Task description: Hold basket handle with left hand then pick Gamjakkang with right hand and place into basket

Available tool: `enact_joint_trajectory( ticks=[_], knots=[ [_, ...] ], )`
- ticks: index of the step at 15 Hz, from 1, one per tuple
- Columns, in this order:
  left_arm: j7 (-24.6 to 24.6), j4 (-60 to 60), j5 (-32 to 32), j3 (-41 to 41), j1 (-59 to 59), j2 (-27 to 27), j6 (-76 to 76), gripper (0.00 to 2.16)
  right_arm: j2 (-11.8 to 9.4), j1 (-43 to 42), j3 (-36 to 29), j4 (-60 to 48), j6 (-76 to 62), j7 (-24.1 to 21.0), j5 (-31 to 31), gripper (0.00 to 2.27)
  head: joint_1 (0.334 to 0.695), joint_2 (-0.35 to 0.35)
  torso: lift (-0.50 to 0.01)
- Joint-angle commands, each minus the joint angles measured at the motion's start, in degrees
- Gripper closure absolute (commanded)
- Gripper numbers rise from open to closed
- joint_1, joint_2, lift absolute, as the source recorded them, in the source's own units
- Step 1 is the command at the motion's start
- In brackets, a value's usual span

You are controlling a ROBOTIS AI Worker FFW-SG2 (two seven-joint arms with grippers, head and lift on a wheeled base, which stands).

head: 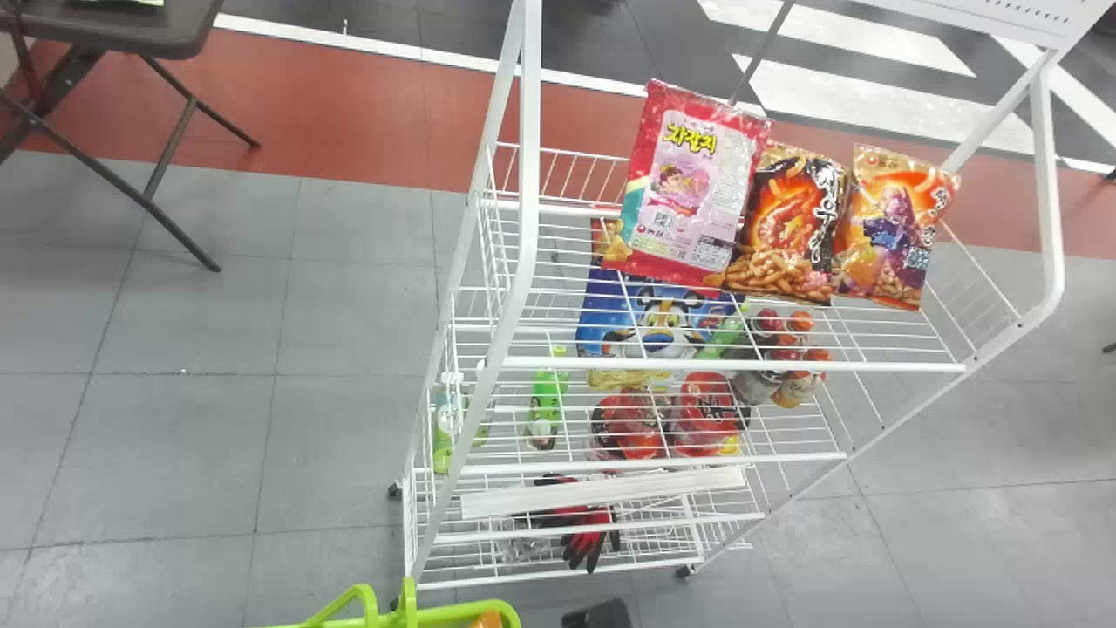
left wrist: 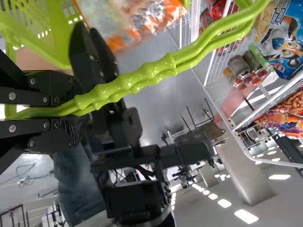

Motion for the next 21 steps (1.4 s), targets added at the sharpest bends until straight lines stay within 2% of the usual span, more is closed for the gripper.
enact_joint_trajectory(
  ticks=[1, 5, 8, 12, 13, 17, 21],
  knots=[
    [0.0, 0.0, 0.0, 0.0, 0.0, 0.0, 0.0, 2.15, 0.2, -0.2, -2.8, -2.7, -1.3, -0.4, -1.9, 0.05, 0.695, -0.35, -0.018],
    [0.0, -0.1, 0.0, 0.0, 0.1, 0.0, 0.0, 2.15, 0.8, -0.8, -7.6, -6.9, -6.4, -1.6, -5.3, 0.05, 0.695, -0.35, -0.018],
    [0.0, 0.0, 0.0, 0.0, 0.1, 0.0, -0.2, 2.15, 1.9, -0.3, -9.9, -7.4, -26.6, -1.7, -7.0, 0.05, 0.695, -0.35, -0.018],
    [0.0, 0.2, 0.0, 0.0, 0.1, -0.2, -0.7, 2.15, 3.5, 1.6, -10.0, -5.3, -56.8, -1.7, -6.9, 0.07, 0.695, -0.35, -0.018],
    [0.0, 0.2, 0.0, 0.0, 0.1, -0.3, -1.1, 2.15, 3.9, 2.1, -9.9, -4.9, -60.5, -1.7, -7.0, 0.07, 0.695, -0.35, -0.018],
    [-0.3, 0.7, 0.1, 0.0, -0.1, -0.4, -1.6, 2.15, 5.3, 3.8, -9.8, -3.6, -70.2, -2.2, -6.8, 0.07, 0.695, -0.35, -0.018],
    [-0.6, 1.0, 0.3, 0.1, -0.1, -0.4, -2.5, 2.15, 6.3, 4.6, -9.8, -4.0, -70.0, -7.8, -4.6, 0.08, 0.695, -0.35, -0.018]
  ],
)
